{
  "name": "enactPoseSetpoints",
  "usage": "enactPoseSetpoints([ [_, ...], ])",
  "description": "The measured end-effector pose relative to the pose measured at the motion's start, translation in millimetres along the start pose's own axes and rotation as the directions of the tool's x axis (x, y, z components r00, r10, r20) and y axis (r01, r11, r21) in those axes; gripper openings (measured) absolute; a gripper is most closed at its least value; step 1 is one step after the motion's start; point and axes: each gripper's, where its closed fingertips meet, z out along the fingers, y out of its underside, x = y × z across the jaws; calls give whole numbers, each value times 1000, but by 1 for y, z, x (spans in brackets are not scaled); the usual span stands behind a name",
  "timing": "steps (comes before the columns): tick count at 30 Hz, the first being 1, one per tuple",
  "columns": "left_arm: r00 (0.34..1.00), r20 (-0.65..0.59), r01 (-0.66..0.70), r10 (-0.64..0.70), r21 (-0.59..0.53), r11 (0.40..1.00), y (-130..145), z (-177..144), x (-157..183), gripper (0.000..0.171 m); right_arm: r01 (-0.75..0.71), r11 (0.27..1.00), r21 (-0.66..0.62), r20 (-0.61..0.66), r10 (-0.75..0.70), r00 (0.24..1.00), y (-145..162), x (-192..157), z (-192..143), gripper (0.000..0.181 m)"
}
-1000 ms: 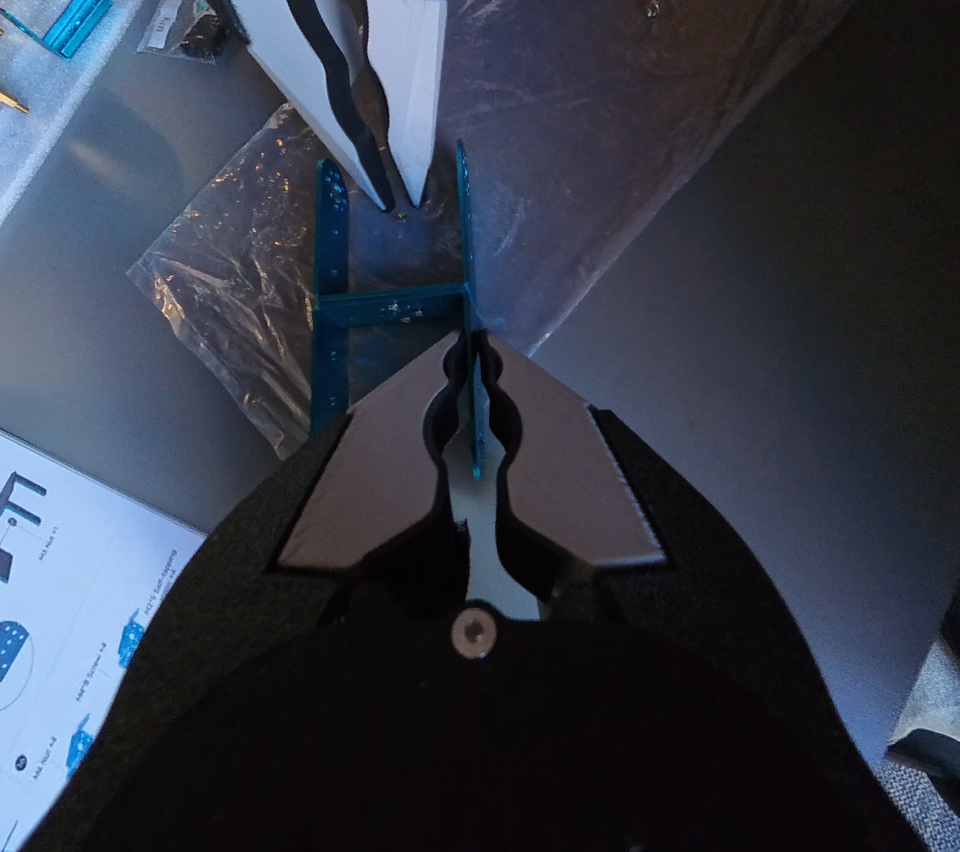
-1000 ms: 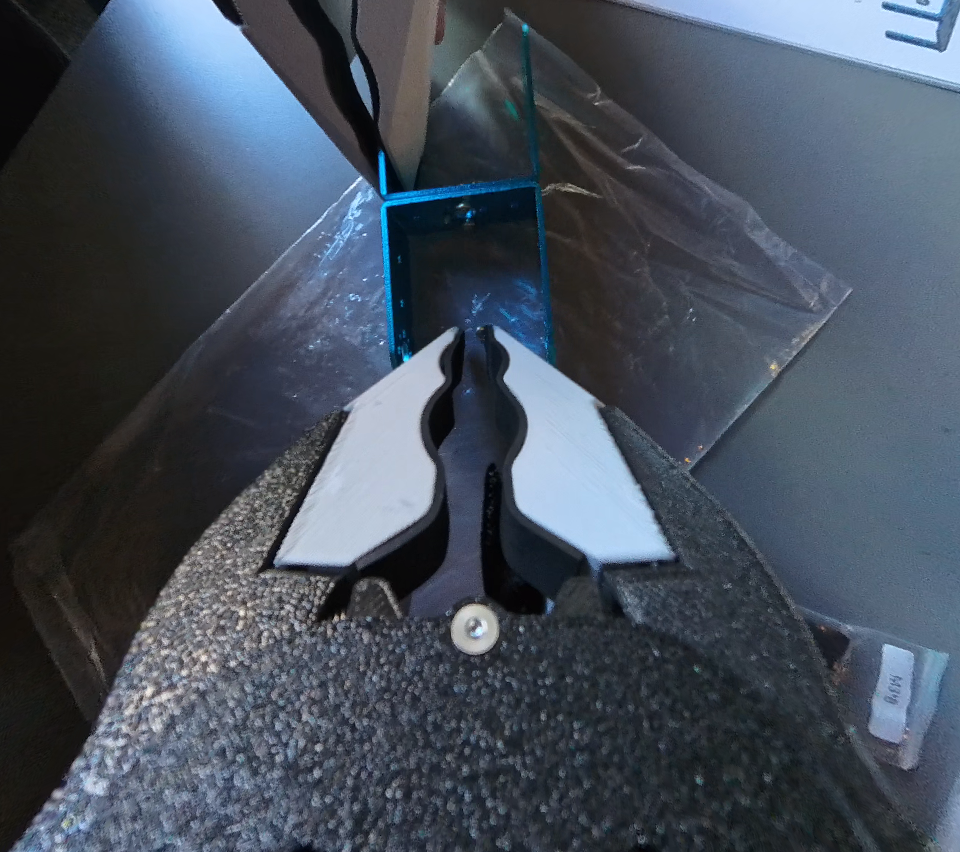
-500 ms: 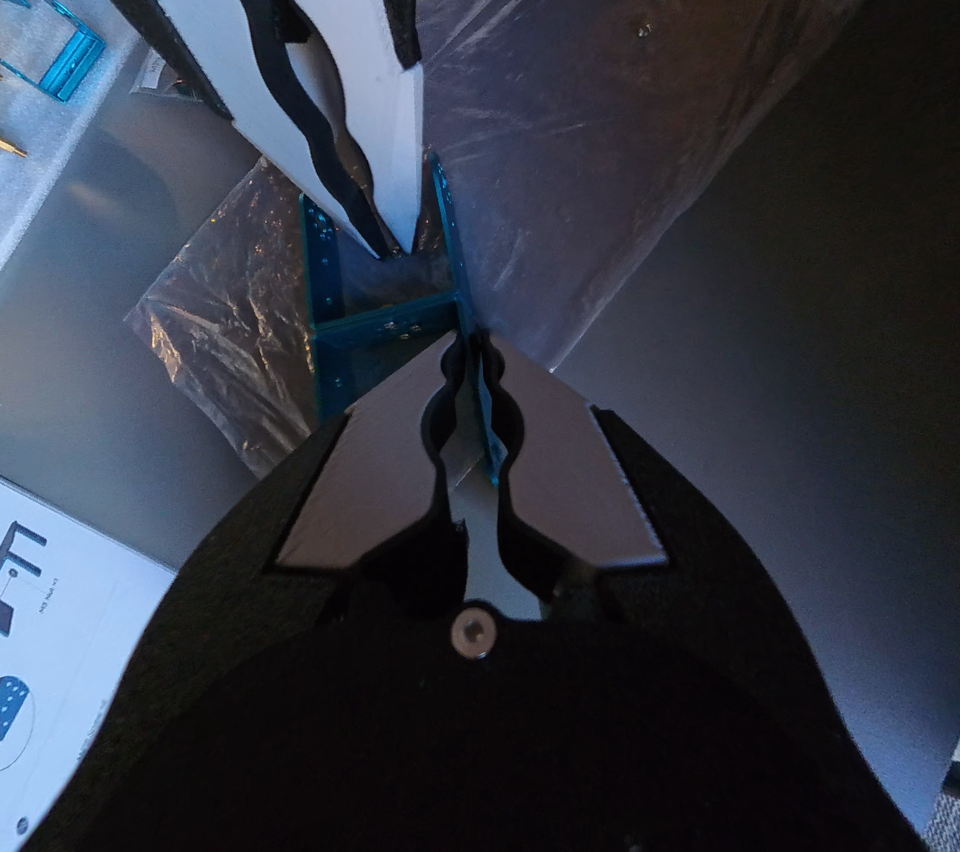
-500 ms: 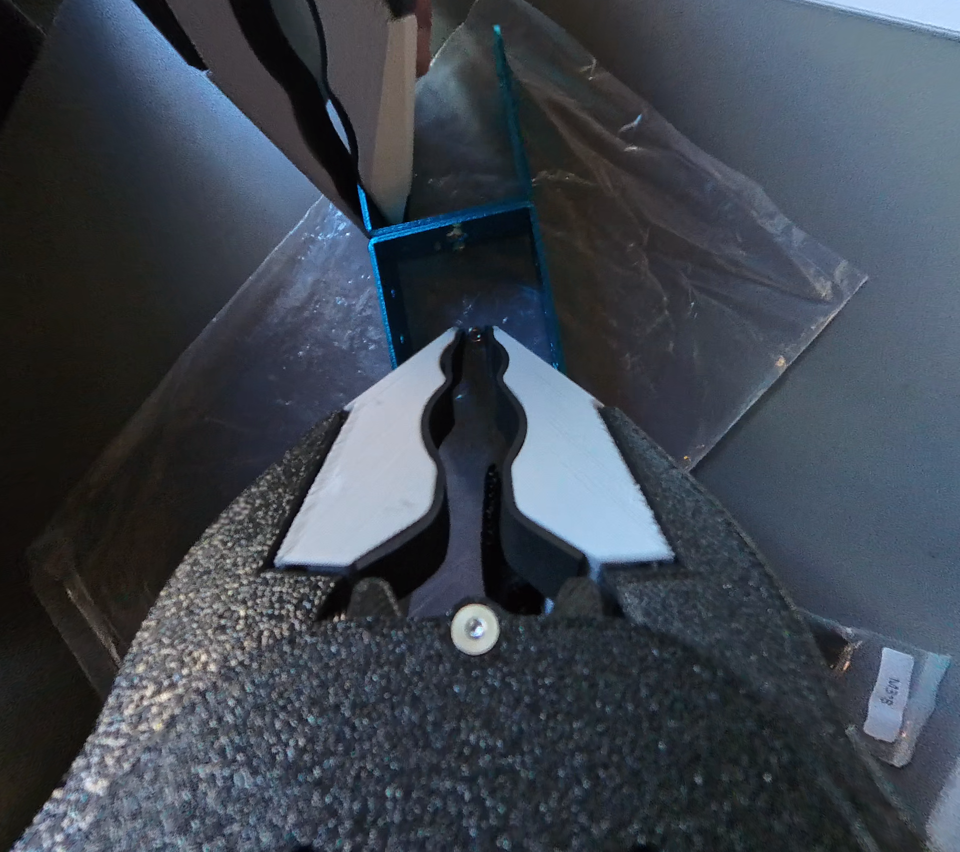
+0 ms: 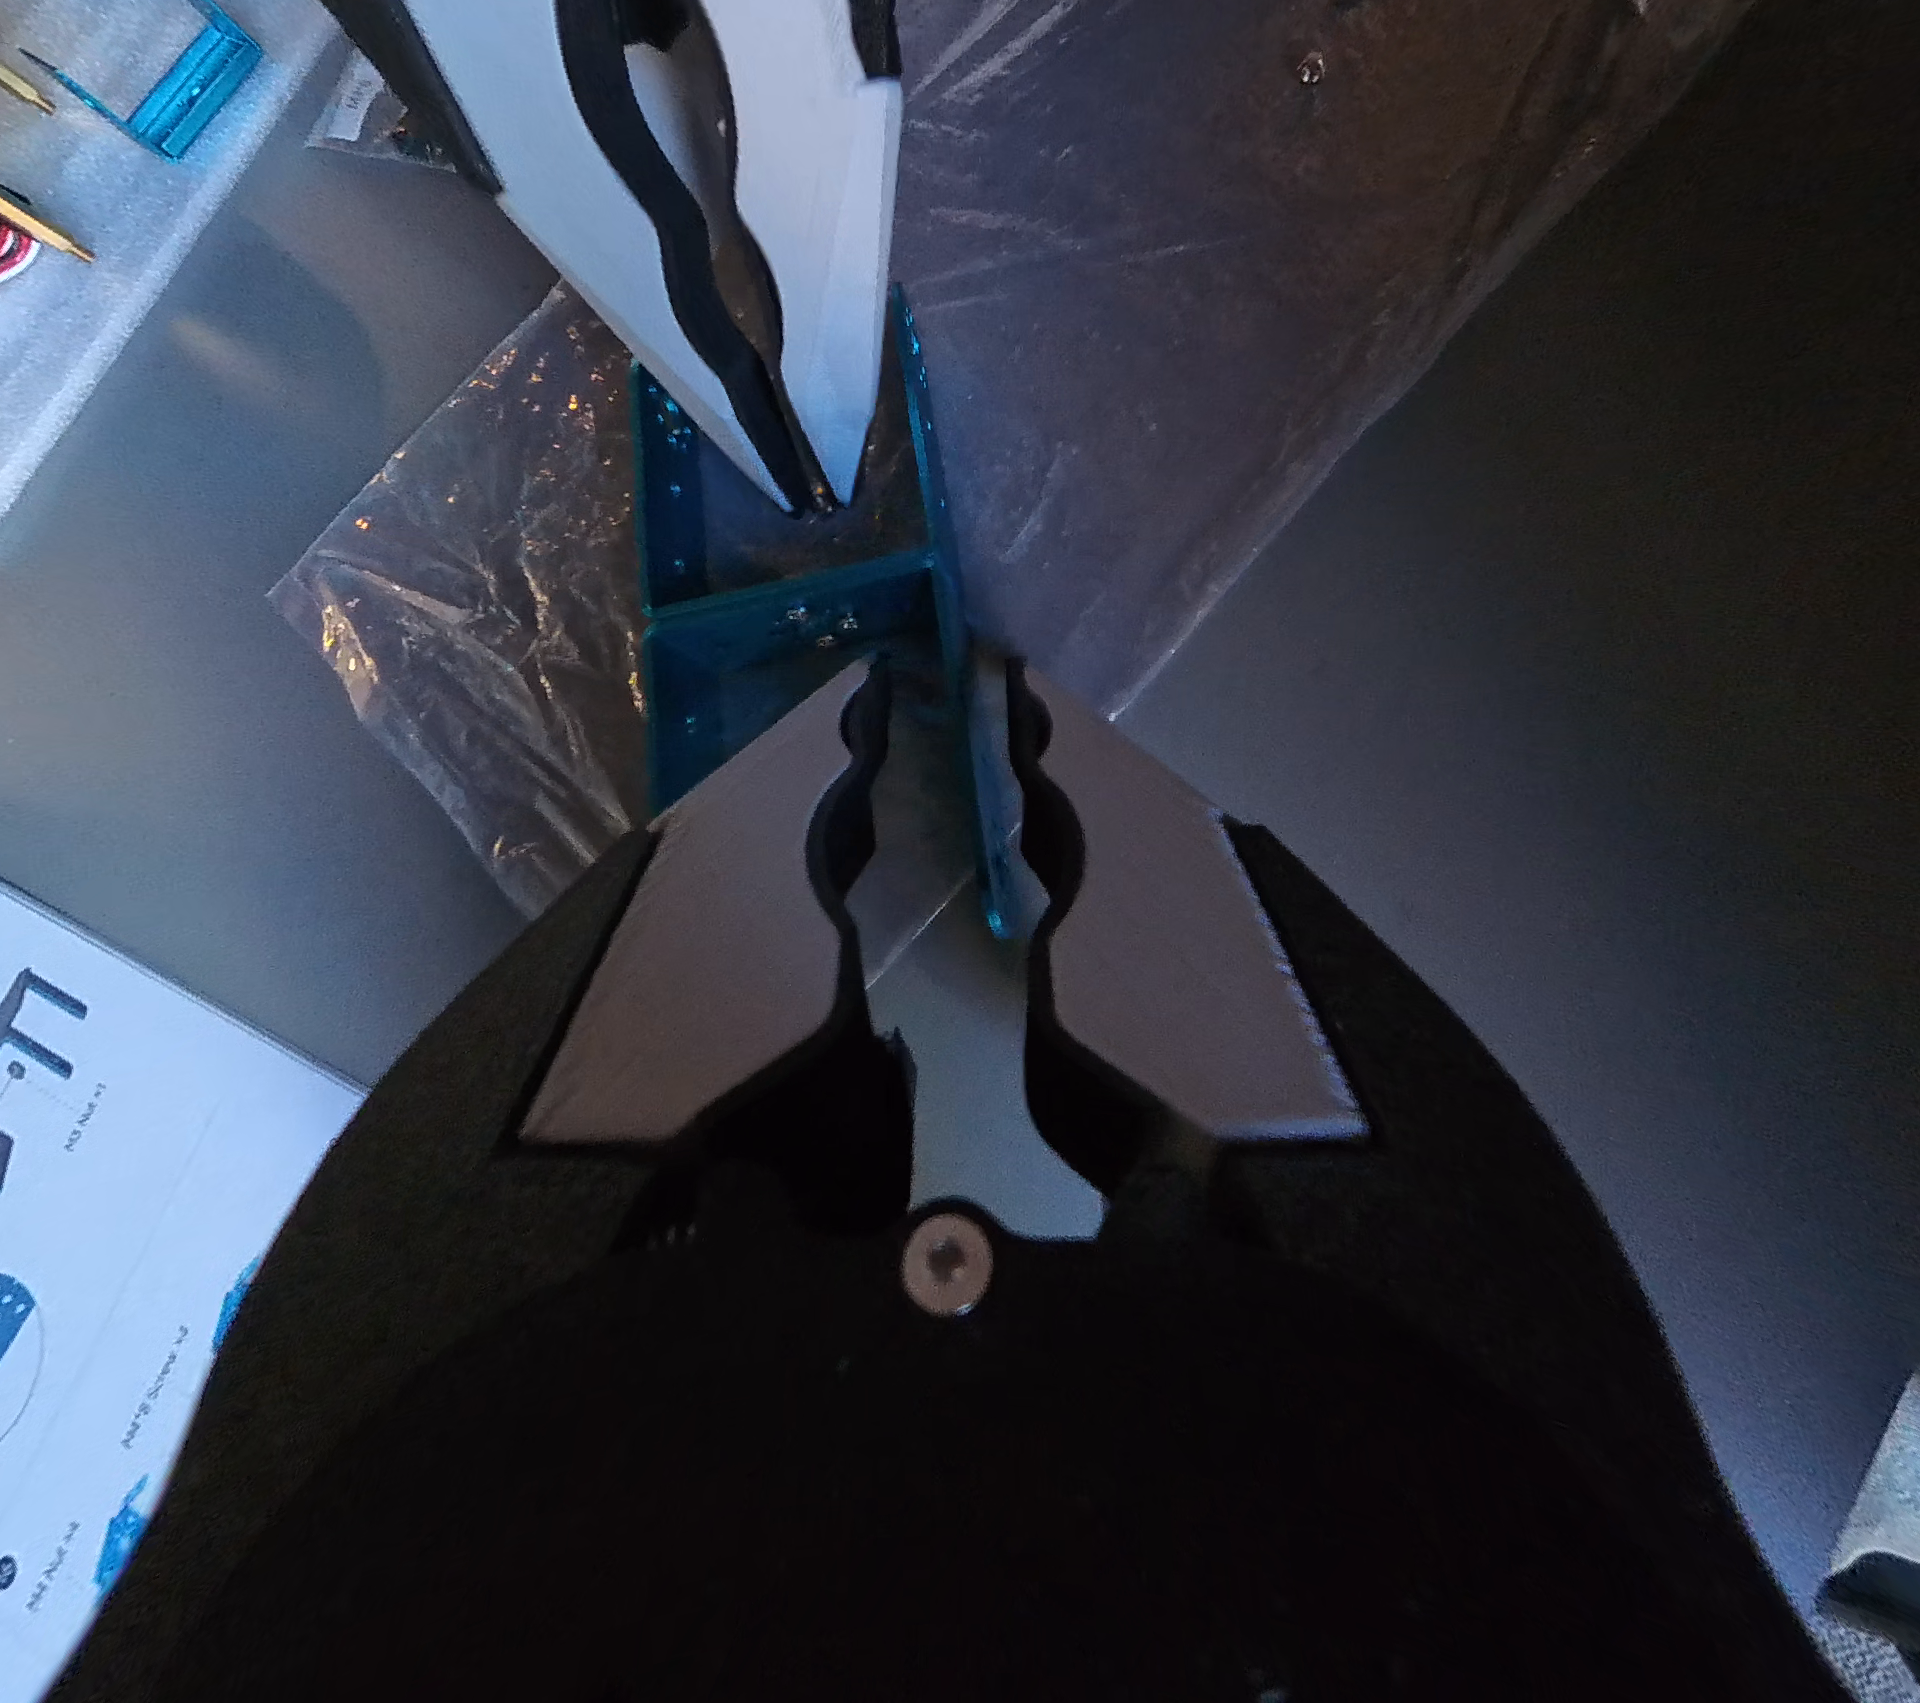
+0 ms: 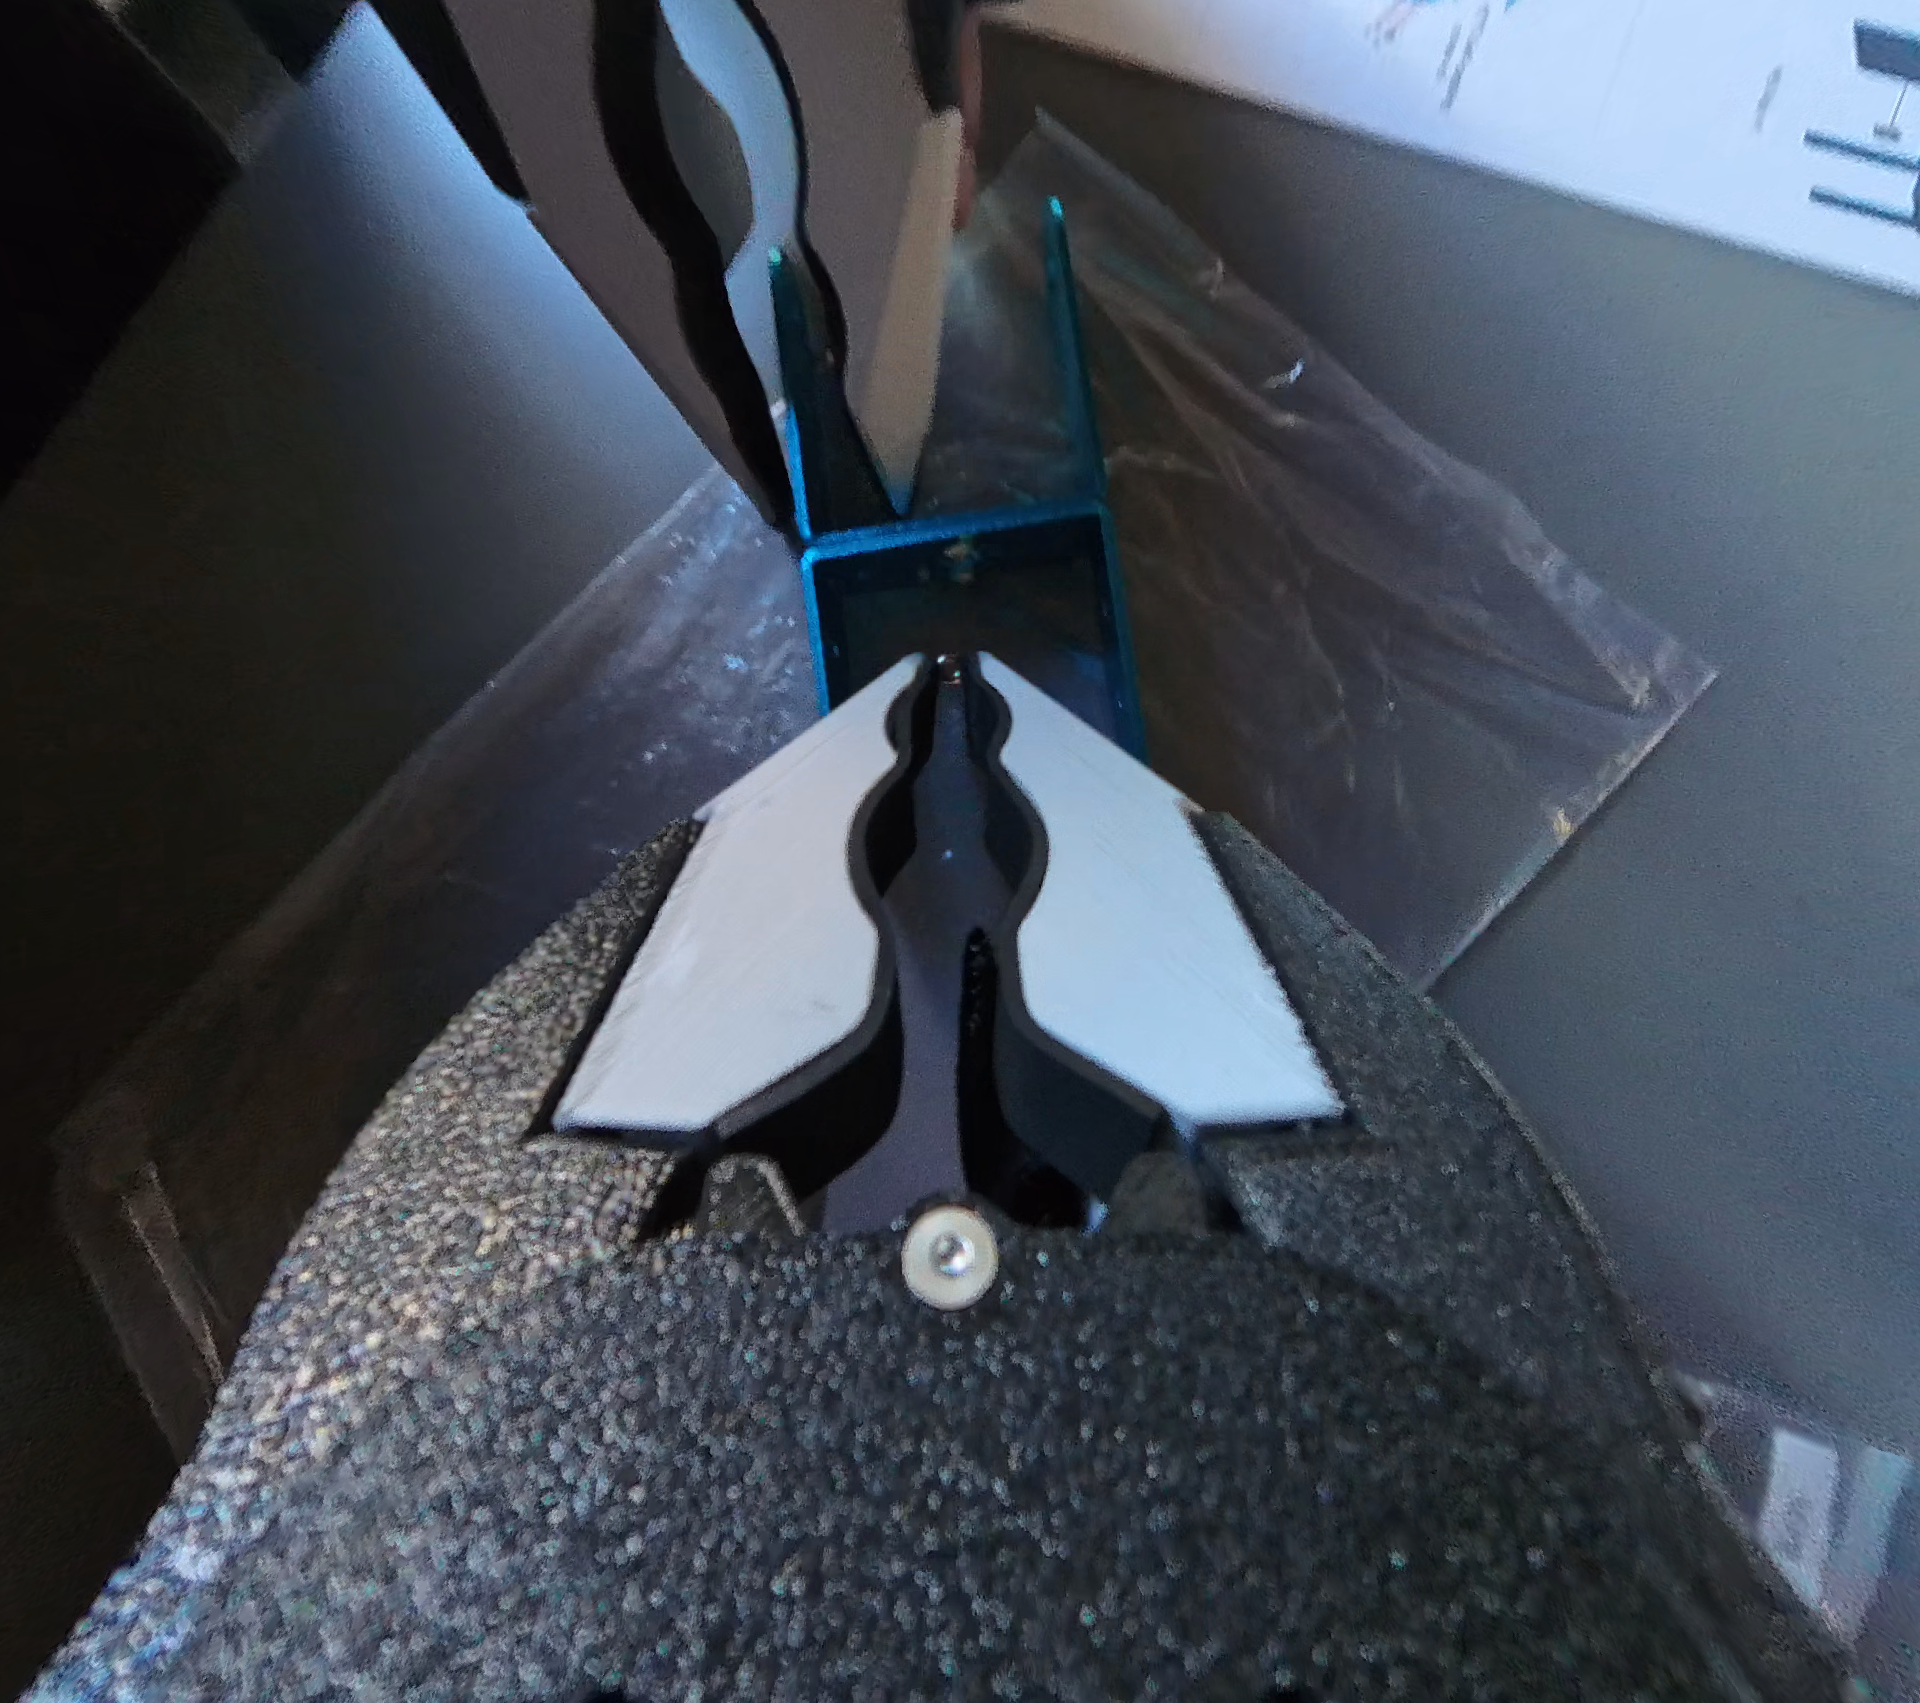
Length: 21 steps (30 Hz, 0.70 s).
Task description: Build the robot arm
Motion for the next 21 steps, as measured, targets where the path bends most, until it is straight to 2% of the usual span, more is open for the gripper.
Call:
enactPoseSetpoints([
  [3,1000,7,6,-6,3,1000,-1,1,-2,26,-42,997,71,55,38,998,-9,-2,1,4],
  [12,1000,-2,-8,8,6,1000,-4,3,0,27,-98,990,100,139,84,987,-13,-7,5,4],
  [21,1000,1,-13,13,8,1000,-5,5,0,27,-163,982,93,156,147,977,-11,-3,10,1],
])
